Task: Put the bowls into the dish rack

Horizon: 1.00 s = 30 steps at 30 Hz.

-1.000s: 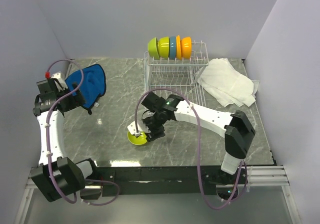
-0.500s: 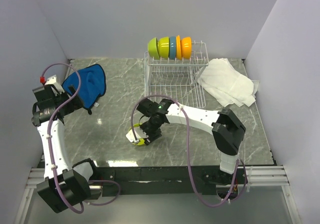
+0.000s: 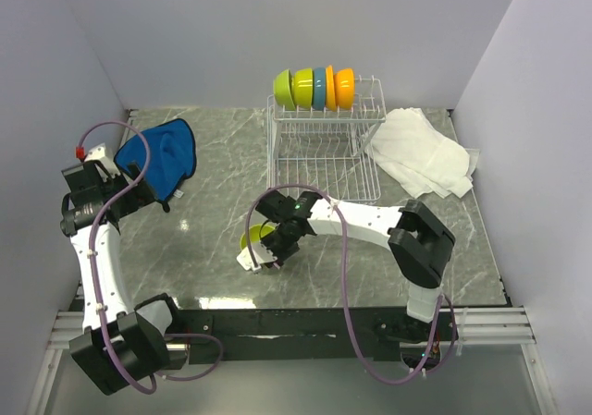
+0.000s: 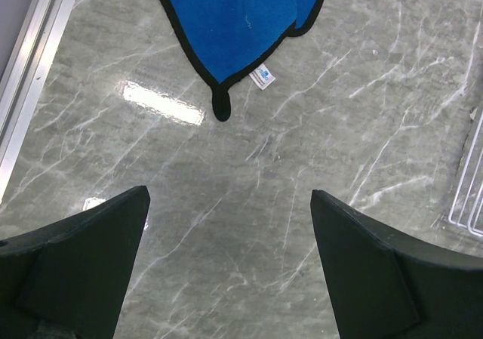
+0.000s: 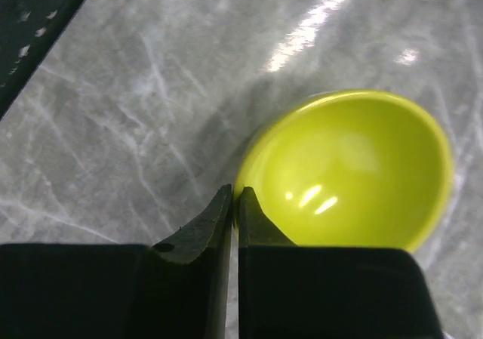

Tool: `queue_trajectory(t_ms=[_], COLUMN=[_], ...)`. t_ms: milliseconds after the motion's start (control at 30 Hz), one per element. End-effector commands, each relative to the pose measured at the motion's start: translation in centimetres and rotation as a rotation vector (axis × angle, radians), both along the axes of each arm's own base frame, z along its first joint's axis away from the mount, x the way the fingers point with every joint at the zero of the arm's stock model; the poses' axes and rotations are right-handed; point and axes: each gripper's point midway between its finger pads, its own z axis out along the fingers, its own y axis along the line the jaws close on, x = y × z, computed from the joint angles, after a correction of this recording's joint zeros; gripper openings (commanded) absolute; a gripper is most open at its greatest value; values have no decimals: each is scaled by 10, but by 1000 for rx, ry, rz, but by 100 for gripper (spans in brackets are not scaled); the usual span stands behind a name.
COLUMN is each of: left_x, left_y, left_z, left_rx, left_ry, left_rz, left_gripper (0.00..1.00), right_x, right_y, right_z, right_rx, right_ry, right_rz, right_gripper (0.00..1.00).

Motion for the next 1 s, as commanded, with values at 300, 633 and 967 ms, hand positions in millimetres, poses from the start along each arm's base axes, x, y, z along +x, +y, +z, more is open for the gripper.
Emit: queue_trajectory(t_ms=[300,633,967], left_x=[24,58,84], left_y=[-8,-85,-158], left_z=[34,48,34], left_rx=[-35,-10,207], left_ry=[-98,-160,-96], left_rz=[-82,-466,-792], left_gripper=[94,99,100], right_x=[23,136,193], right_y=[54,3,-122], right_z=[189,385,432], right_rx=[417,829,1017], right_ry=[-20,598,880], right_rz=[-196,-790,-961], right_gripper=[0,0,0])
